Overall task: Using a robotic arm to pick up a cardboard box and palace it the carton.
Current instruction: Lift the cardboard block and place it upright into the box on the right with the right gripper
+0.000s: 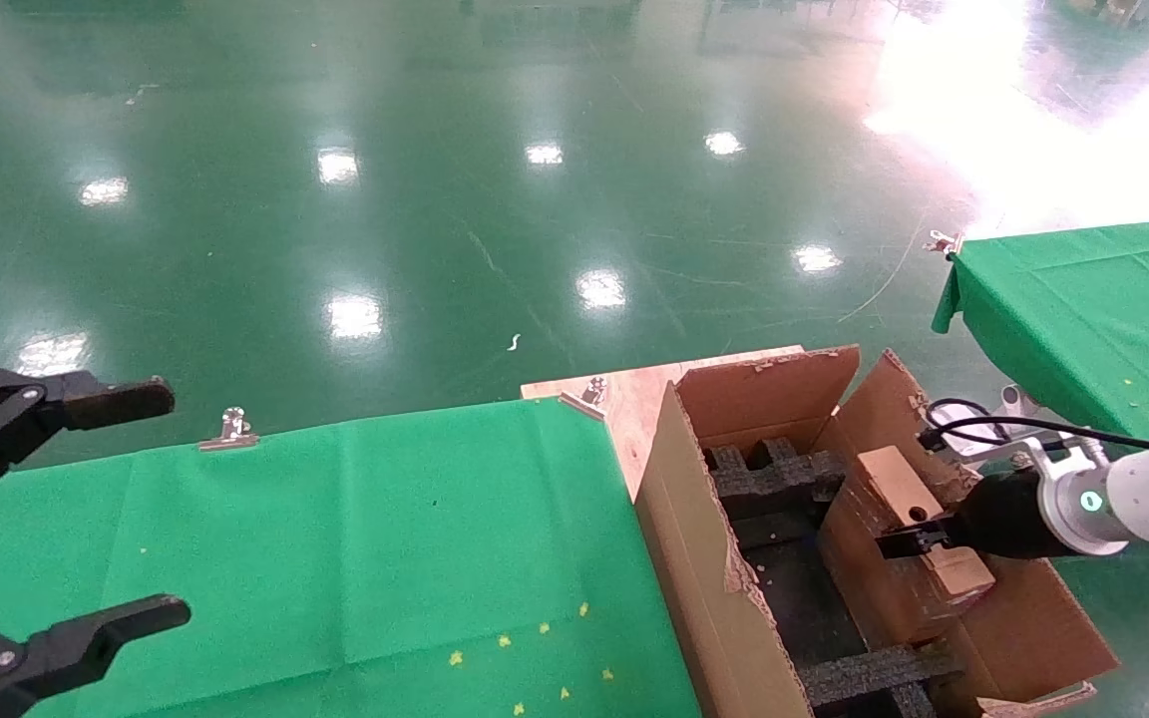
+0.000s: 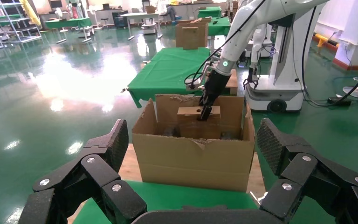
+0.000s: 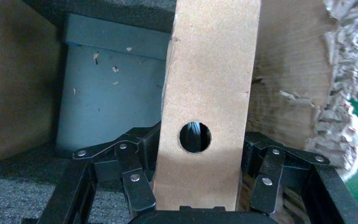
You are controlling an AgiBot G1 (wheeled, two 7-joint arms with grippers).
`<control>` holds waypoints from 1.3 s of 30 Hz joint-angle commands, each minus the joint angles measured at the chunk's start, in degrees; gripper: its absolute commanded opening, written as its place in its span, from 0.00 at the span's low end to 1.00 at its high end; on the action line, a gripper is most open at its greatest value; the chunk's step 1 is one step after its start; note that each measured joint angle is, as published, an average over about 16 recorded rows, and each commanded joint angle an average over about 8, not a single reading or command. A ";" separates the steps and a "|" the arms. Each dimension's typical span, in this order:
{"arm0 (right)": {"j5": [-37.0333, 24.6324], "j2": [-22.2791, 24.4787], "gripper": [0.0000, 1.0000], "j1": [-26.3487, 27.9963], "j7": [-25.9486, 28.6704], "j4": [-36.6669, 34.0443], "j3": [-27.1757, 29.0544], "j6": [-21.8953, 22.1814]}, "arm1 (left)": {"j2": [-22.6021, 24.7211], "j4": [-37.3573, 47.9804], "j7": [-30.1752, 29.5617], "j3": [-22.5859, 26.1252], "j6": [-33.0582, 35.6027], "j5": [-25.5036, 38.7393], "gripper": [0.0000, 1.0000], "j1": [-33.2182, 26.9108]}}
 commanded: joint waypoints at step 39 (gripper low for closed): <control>6.06 -8.61 1.00 -7.69 -10.22 -13.33 1.69 -0.58 | -0.01 0.01 0.01 0.01 -0.02 -0.03 1.00 0.01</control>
